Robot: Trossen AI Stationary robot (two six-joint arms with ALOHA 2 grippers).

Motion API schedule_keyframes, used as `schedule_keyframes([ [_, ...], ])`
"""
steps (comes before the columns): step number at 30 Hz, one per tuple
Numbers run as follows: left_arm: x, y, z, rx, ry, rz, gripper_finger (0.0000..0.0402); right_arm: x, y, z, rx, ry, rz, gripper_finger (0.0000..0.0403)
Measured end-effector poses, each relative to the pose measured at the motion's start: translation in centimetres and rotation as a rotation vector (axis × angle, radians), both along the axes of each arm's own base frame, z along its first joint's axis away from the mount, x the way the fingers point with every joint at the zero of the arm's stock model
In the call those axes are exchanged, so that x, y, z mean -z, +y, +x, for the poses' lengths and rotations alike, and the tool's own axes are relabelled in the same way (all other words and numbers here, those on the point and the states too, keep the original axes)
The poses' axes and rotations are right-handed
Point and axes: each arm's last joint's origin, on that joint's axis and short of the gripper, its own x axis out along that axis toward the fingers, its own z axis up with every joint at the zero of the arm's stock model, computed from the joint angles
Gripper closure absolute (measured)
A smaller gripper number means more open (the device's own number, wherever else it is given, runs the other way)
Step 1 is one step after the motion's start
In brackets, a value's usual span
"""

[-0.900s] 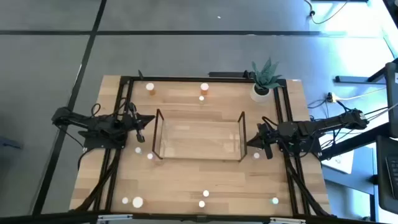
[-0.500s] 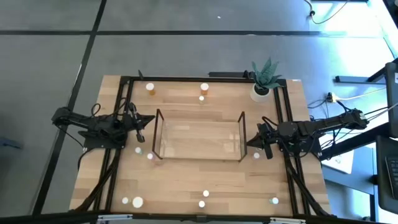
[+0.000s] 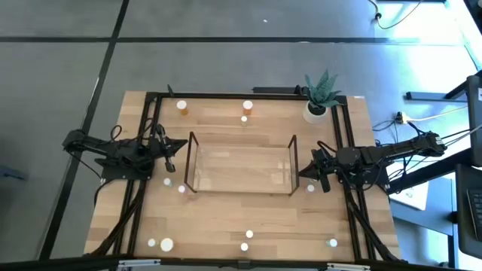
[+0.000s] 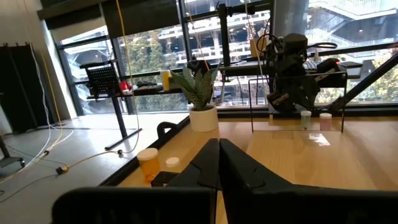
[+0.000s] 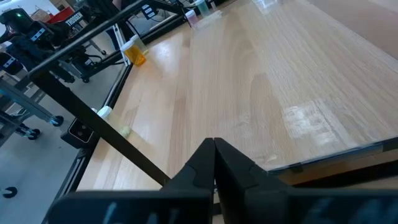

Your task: Pick and place medicine bottles onto shelf by color

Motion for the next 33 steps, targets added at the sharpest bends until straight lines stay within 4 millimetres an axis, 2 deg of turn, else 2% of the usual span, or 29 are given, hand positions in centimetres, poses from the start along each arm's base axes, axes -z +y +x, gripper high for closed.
schedule_keyframes([
  [27, 0.0, 0.0, 0.0, 0.0, 0.0, 0.0, 0.0398, -0.01, 0.0, 0.0, 0.0, -0.002, -0.006, 0.0393],
  [33, 0.0, 0.0, 0.0, 0.0, 0.0, 0.0, 0.0398, -0.04, 0.07, 0.0, -0.102, -0.059, -0.237, 0.0393],
])
